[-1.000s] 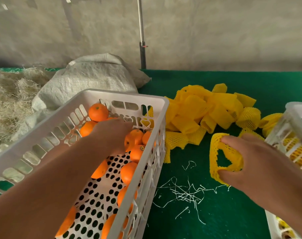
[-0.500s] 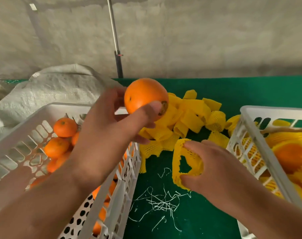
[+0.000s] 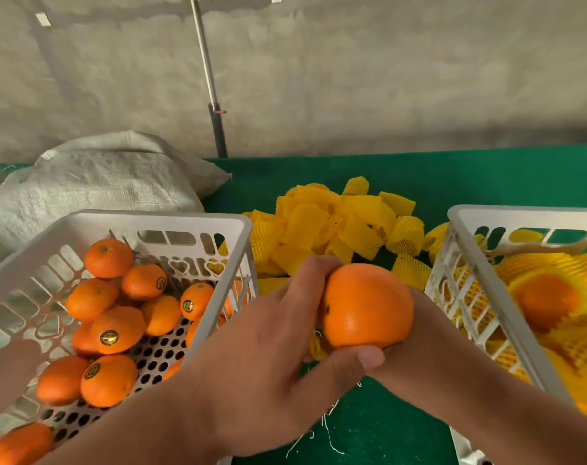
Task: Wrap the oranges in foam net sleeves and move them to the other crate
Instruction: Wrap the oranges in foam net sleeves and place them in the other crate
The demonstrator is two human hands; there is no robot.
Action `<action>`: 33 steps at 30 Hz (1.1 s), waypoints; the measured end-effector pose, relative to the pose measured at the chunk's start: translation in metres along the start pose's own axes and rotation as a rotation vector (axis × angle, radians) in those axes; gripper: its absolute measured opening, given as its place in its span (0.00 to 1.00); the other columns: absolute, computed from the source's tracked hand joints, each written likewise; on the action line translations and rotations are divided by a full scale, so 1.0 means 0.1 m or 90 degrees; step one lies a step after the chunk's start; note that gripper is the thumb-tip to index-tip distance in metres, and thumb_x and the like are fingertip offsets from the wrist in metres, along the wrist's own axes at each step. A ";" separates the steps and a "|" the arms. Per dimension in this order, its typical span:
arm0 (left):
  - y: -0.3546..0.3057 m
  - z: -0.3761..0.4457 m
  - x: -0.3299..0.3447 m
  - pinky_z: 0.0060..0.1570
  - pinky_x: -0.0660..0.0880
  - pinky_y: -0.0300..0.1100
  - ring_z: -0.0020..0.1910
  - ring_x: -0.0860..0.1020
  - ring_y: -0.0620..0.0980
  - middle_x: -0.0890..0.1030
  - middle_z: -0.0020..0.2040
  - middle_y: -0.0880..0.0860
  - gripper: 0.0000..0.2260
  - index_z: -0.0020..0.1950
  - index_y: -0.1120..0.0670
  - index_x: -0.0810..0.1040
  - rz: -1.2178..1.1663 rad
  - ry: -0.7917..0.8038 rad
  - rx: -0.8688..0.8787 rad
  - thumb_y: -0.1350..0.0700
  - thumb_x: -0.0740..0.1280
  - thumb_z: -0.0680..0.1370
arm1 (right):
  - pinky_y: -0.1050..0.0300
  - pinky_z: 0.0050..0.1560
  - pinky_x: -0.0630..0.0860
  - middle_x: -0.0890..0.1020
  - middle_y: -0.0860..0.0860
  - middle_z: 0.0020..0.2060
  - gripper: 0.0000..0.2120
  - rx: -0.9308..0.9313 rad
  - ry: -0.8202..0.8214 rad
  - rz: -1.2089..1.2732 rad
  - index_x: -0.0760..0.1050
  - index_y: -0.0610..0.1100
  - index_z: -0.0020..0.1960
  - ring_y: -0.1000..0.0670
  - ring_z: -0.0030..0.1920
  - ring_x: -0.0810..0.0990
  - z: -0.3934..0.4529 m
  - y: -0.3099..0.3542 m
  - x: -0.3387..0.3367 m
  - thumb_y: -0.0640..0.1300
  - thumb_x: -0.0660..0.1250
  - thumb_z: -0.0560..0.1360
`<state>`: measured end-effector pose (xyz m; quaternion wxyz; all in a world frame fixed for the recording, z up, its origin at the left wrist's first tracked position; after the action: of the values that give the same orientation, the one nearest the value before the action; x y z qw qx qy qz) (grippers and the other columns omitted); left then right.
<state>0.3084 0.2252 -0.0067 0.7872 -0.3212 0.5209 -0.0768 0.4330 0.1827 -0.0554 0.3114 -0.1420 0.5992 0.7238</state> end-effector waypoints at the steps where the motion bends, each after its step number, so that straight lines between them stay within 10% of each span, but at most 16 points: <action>1: 0.01 0.01 -0.01 0.44 0.77 0.39 0.49 0.81 0.41 0.77 0.54 0.40 0.27 0.71 0.33 0.57 0.024 -0.001 0.008 0.25 0.57 0.77 | 0.77 0.31 0.73 0.72 0.84 0.53 0.34 0.028 -0.029 -0.018 0.64 0.84 0.58 0.78 0.50 0.74 0.02 -0.03 -0.04 0.67 0.75 0.56; 6: 0.10 0.05 -0.04 0.42 0.78 0.48 0.45 0.80 0.45 0.78 0.49 0.45 0.25 0.70 0.37 0.59 0.063 -0.005 0.006 0.27 0.59 0.78 | 0.76 0.43 0.72 0.76 0.74 0.53 0.24 0.014 -0.024 -0.057 0.68 0.80 0.55 0.66 0.50 0.79 0.11 0.05 -0.04 0.72 0.68 0.59; 20: 0.24 0.09 -0.08 0.33 0.70 0.29 0.40 0.77 0.34 0.72 0.37 0.37 0.27 0.62 0.34 0.61 0.149 -0.081 -0.045 0.30 0.68 0.69 | 0.71 0.44 0.72 0.74 0.68 0.57 0.36 0.044 -0.021 -0.207 0.63 0.69 0.70 0.66 0.55 0.73 0.10 0.01 0.02 0.68 0.75 0.68; 33: 0.29 0.12 0.00 0.43 0.77 0.40 0.46 0.74 0.42 0.70 0.57 0.39 0.27 0.66 0.39 0.66 0.233 -0.016 -0.059 0.30 0.63 0.71 | 0.71 0.41 0.71 0.64 0.68 0.54 0.35 0.018 -0.040 -0.264 0.61 0.62 0.80 0.68 0.58 0.67 0.10 0.11 -0.05 0.43 0.69 0.78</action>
<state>0.3128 0.2526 -0.0206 0.7789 -0.2577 0.5636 0.0960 0.4316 0.1896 -0.0419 0.4746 -0.2352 0.5571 0.6396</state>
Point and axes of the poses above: each hand's wrist, its own z-axis towards the middle knuckle, its own x-axis out of the palm, y = z × x, the point moved 9 cm from there along z, towards the middle knuckle
